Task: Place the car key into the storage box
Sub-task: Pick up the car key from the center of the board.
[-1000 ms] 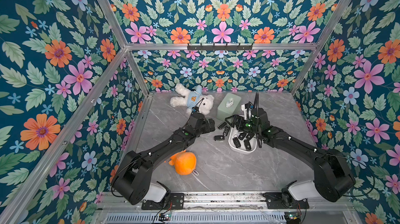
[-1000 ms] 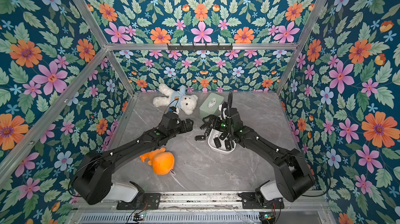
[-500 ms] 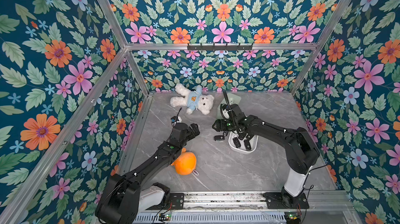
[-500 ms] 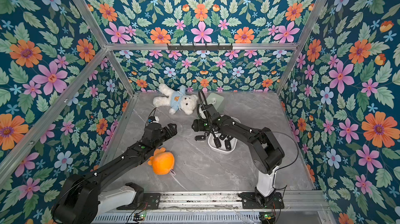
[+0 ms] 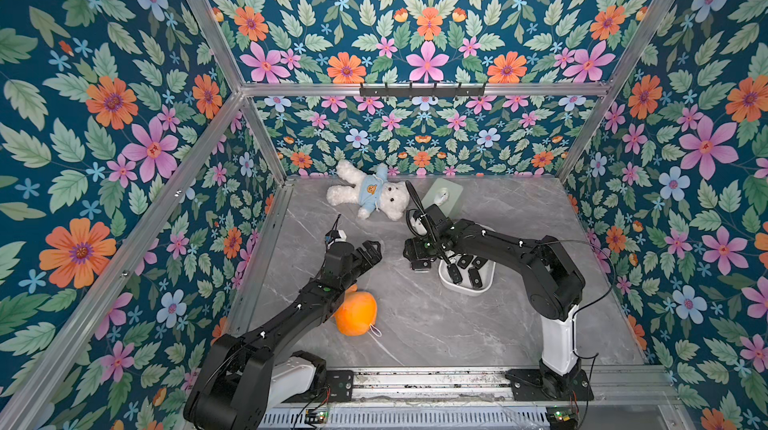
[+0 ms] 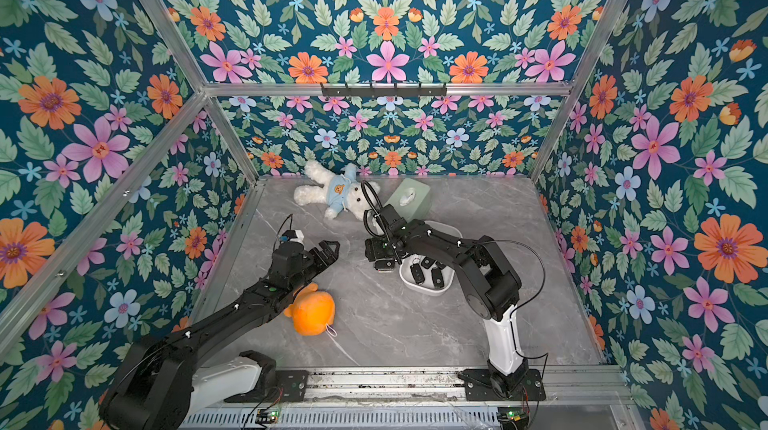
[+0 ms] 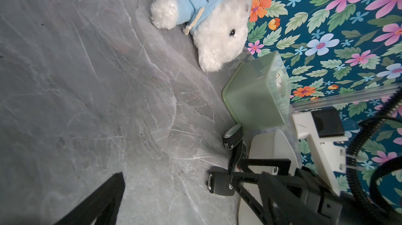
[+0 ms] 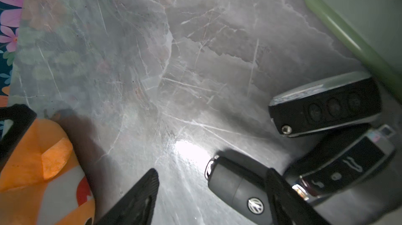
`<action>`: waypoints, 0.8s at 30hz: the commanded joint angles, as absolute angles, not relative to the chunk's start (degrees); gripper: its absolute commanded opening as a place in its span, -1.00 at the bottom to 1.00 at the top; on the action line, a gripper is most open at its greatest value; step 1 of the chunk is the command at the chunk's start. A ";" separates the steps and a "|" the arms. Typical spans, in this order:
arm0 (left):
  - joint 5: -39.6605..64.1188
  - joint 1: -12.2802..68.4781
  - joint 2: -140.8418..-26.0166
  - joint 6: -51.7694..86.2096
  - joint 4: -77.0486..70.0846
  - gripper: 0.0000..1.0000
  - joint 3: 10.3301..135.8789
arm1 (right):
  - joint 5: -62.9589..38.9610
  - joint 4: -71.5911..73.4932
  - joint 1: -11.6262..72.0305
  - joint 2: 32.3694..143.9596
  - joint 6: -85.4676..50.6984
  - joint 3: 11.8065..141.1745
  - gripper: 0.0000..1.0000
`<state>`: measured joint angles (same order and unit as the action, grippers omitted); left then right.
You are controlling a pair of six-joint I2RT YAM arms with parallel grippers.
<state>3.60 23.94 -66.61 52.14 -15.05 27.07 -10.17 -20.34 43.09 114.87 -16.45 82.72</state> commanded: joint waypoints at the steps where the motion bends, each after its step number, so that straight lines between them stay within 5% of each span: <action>1: 4.39 23.83 -66.86 52.05 -16.96 0.99 27.50 | -7.98 -21.19 43.95 115.64 -15.95 83.06 0.58; 24: 4.97 23.83 -67.24 53.35 -16.96 0.99 27.09 | -7.80 -22.76 45.35 117.25 -16.68 83.07 0.59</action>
